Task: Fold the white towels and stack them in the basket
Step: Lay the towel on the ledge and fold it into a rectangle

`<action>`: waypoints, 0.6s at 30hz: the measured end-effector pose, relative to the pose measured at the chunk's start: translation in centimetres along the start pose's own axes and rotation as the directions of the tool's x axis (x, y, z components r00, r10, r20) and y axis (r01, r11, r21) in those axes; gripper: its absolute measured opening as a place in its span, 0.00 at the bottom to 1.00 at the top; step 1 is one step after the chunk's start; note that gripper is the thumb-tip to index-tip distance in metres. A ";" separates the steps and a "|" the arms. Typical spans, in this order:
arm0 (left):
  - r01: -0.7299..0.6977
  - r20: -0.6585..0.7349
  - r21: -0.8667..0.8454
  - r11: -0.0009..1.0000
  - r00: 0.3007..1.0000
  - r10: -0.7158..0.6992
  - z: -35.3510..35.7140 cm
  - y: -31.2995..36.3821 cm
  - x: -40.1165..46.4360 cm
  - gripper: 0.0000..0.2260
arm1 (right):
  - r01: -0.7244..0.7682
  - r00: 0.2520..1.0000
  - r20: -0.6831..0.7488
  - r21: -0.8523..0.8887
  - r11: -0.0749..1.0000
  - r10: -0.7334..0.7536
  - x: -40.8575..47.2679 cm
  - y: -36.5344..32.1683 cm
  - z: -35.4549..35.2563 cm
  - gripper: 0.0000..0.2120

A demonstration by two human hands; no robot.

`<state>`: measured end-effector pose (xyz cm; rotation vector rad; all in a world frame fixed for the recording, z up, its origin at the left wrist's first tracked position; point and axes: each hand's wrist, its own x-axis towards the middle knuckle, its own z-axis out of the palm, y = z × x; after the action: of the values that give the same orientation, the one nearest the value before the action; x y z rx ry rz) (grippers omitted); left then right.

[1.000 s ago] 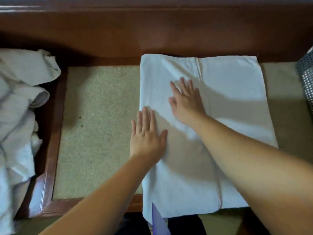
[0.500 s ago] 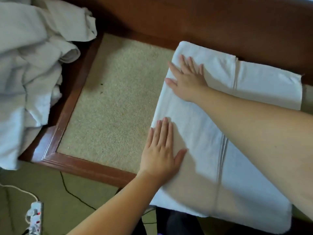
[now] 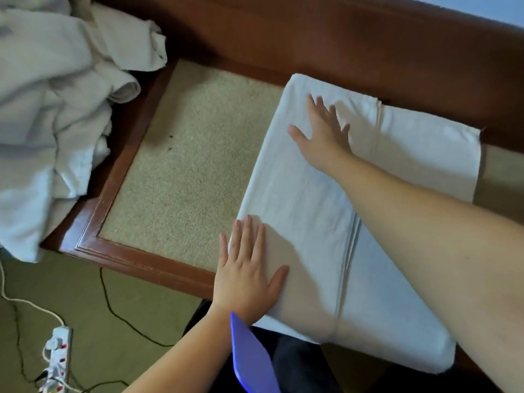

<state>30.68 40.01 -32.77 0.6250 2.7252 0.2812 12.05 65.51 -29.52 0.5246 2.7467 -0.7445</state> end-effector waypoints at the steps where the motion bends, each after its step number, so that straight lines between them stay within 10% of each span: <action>1: -0.020 0.002 -0.001 1.000 1.000 0.020 -0.3 1.0 0.3 0.39 | -0.046 0.997 -0.065 0.049 0.998 0.050 -2.2 1.4 0.0 0.38; 7: -0.306 0.003 -0.071 0.949 0.952 0.307 -1.0 9.9 3.6 0.24 | -0.432 0.827 -0.315 0.176 0.885 0.466 -17.2 12.1 0.7 0.38; 12: -0.533 0.134 0.008 0.846 0.839 0.528 -1.9 19.1 8.3 0.29 | -0.698 0.629 -0.193 0.289 0.656 0.754 -27.5 17.2 0.5 0.39; 15: -0.729 0.260 0.186 0.658 0.683 0.683 -1.8 25.0 11.1 0.33 | -0.769 0.553 -0.166 0.275 0.577 0.816 -31.2 18.3 1.5 0.36; 18: -0.908 0.442 0.330 0.257 0.389 0.808 -0.1 29.8 12.9 0.28 | -0.832 0.469 -0.143 0.261 0.490 0.872 -33.5 19.1 2.2 0.35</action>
<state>31.21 72.16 -28.43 2.2056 1.9033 -0.3354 50.29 70.47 -28.85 1.9717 2.1031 -0.6097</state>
